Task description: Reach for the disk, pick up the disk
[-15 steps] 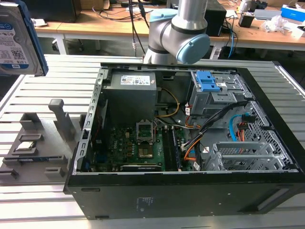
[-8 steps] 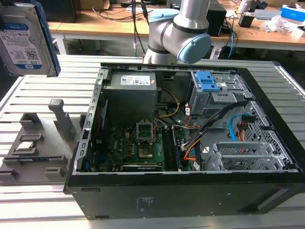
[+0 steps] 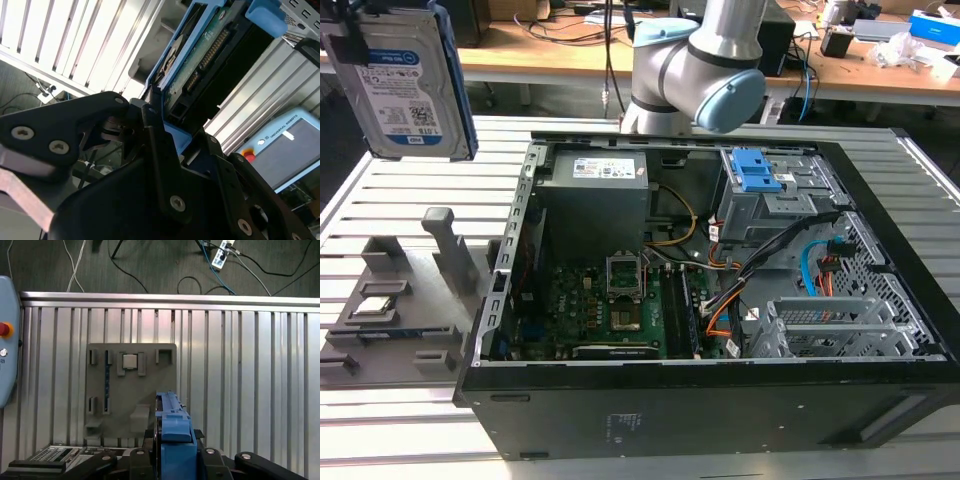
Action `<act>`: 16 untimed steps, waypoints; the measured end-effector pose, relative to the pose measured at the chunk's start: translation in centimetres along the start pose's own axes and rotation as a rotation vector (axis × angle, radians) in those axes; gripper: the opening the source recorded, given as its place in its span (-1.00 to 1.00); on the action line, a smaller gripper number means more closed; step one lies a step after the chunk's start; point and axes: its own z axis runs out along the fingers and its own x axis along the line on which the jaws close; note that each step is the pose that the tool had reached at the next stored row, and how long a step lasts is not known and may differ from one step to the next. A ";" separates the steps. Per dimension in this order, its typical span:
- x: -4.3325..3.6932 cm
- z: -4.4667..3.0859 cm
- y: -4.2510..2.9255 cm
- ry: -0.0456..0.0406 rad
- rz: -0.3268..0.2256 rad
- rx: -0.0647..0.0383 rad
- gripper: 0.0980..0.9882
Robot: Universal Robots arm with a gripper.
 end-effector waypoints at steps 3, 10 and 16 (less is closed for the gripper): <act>0.00 -0.07 -1.15 0.0001 0.000 0.000 -0.39; 0.00 -0.21 -3.75 0.0000 0.000 0.000 -0.39; -0.02 -0.34 -6.26 0.0000 0.000 0.000 -0.39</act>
